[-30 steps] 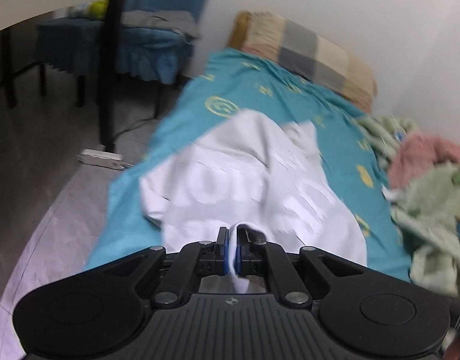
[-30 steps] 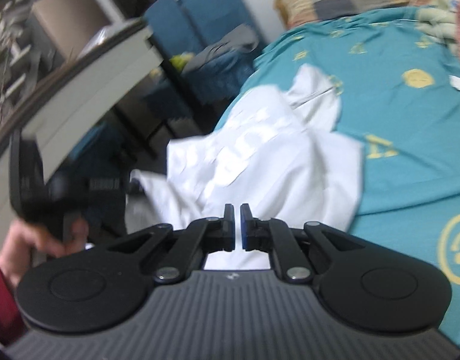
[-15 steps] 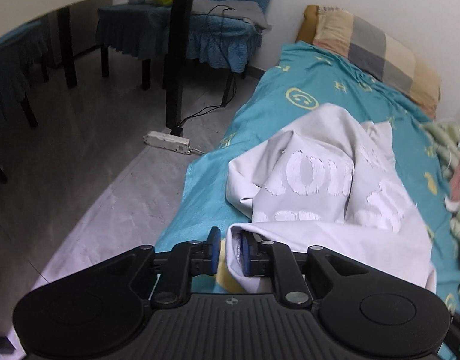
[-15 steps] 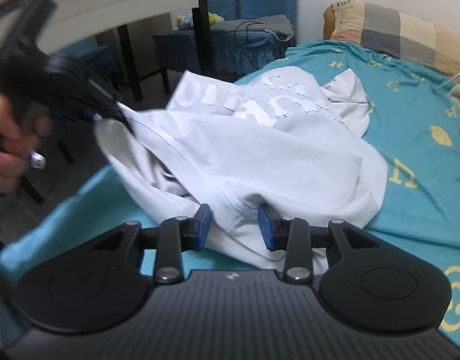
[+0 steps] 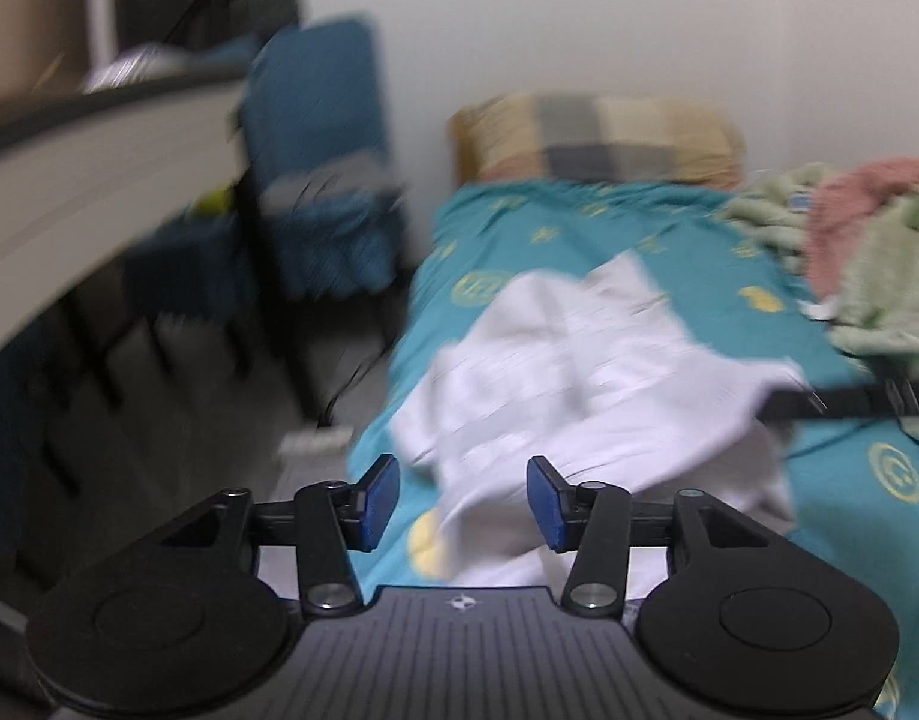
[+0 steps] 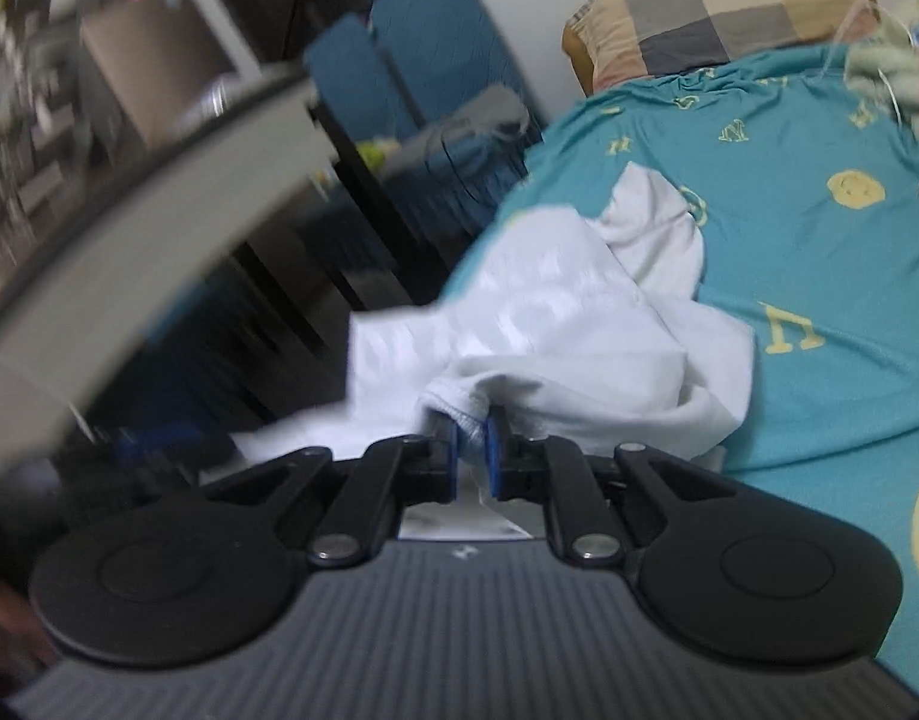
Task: Fold clothes
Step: 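Lift the T-shirt with both grippers and shake it out above the bed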
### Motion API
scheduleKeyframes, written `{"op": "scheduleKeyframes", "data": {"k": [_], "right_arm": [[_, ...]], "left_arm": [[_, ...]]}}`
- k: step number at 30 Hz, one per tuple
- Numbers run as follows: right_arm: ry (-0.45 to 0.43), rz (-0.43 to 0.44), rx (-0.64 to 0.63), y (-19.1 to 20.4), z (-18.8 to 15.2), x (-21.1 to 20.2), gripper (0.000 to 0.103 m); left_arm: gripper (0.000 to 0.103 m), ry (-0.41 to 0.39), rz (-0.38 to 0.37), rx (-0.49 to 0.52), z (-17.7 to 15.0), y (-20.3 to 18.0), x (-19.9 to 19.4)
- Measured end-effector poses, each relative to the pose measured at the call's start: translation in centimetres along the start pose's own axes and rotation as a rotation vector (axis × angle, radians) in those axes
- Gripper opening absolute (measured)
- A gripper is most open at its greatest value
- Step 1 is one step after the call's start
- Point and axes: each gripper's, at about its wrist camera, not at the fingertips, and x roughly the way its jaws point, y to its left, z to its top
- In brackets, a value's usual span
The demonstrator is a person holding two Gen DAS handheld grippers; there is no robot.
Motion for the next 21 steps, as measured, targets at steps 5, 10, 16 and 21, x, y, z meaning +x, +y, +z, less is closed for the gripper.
{"op": "scheduleKeyframes", "data": {"k": [5, 10, 16, 21], "right_arm": [[-0.016, 0.106, 0.129, -1.2, 1.2, -1.0, 0.013], [-0.027, 0.168, 0.199, -1.9, 1.5, -1.3, 0.013], [-0.037, 0.103, 0.186, -2.5, 1.1, -1.1, 0.013], [-0.042, 0.007, 0.128, -2.7, 0.2, -0.5, 0.015]], "left_arm": [[0.054, -0.040, -0.058, 0.148, -0.5, -6.0, 1.0], [0.065, -0.032, 0.113, 0.106, -1.4, -9.9, 4.8], [0.039, -0.064, 0.258, -0.063, -0.6, -8.7, 5.4], [0.014, -0.134, 0.114, -0.229, 0.6, -5.9, 1.6]]}}
